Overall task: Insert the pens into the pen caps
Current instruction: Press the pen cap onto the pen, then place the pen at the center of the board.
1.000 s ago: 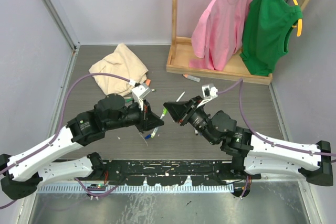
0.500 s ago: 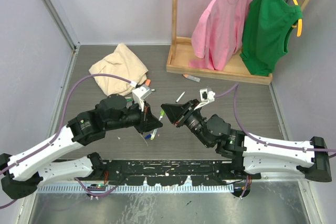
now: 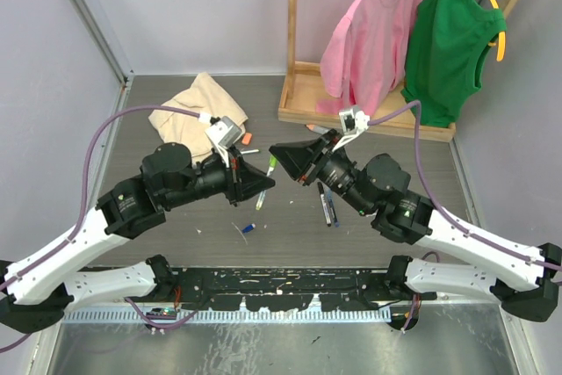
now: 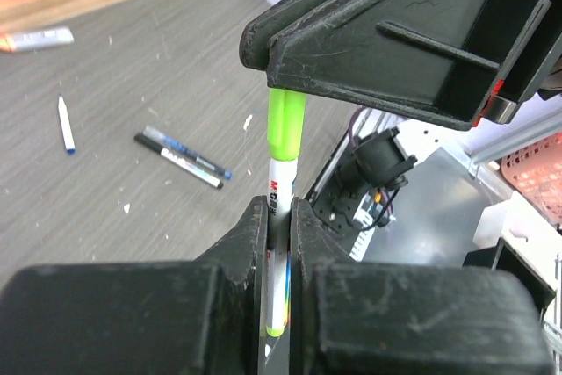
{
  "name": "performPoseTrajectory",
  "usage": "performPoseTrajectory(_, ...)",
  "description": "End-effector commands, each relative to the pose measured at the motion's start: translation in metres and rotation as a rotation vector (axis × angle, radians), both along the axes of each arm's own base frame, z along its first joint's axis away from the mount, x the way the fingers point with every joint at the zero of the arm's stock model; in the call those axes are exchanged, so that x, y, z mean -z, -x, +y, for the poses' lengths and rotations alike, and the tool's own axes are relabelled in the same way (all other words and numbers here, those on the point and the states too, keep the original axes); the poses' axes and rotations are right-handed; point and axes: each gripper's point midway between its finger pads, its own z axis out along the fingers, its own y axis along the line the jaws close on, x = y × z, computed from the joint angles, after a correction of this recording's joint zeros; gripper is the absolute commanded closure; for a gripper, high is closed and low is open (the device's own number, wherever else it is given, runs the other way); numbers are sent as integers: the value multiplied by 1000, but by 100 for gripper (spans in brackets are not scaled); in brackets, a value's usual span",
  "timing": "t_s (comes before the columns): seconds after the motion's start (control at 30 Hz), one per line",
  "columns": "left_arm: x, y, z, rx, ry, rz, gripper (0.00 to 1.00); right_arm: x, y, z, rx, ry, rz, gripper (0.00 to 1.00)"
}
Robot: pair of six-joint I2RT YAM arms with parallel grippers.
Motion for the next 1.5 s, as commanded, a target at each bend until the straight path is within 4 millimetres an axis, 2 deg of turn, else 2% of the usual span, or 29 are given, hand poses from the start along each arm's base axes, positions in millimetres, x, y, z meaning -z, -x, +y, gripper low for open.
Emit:
performPoseTrajectory(0.0,-58,-20,13,-107,108,-133,100,-22,7,-3,-41,127,-107,79)
performPoseTrajectory(0.13,-47,-21,21,-135,78,-120,100,-50,-1,-24,52,100,-160,67)
performPoseTrajectory(0.2,-41,-22,24,-152,61,-110,100,-55,-3,-36,92,110,-171,63)
performPoseTrajectory(0.3,-28,-24,29,-178,27,-91,100,-49,-8,-52,159,157,-168,56)
performPoseTrajectory(0.4,-14,-28,32,-206,-2,-69,100,-24,-15,-64,218,236,-125,50)
performPoseTrajectory(0.57,16,-36,31,-256,-57,-3,100,42,-26,-77,302,384,21,42)
performPoseTrajectory(0.67,32,-43,33,-306,-78,30,100,87,-29,-73,283,474,108,37)
performPoseTrajectory(0.77,40,-47,34,-336,-72,40,100,129,-36,-67,216,523,209,35)
performPoseTrajectory(0.9,49,-51,33,-359,-84,59,100,173,-52,-72,162,506,340,32)
performPoseTrajectory(1.1,71,-55,24,-375,-66,117,95,214,-67,-96,148,401,477,24)
performPoseTrajectory(1.2,85,-57,15,-375,-51,153,95,225,-68,-111,161,332,524,19)
performPoseTrajectory(1.3,98,-63,8,-398,-36,192,100,228,-68,-126,216,307,529,15)
performPoseTrajectory(1.47,114,-74,-8,-429,30,238,100,221,-64,-144,297,305,484,11)
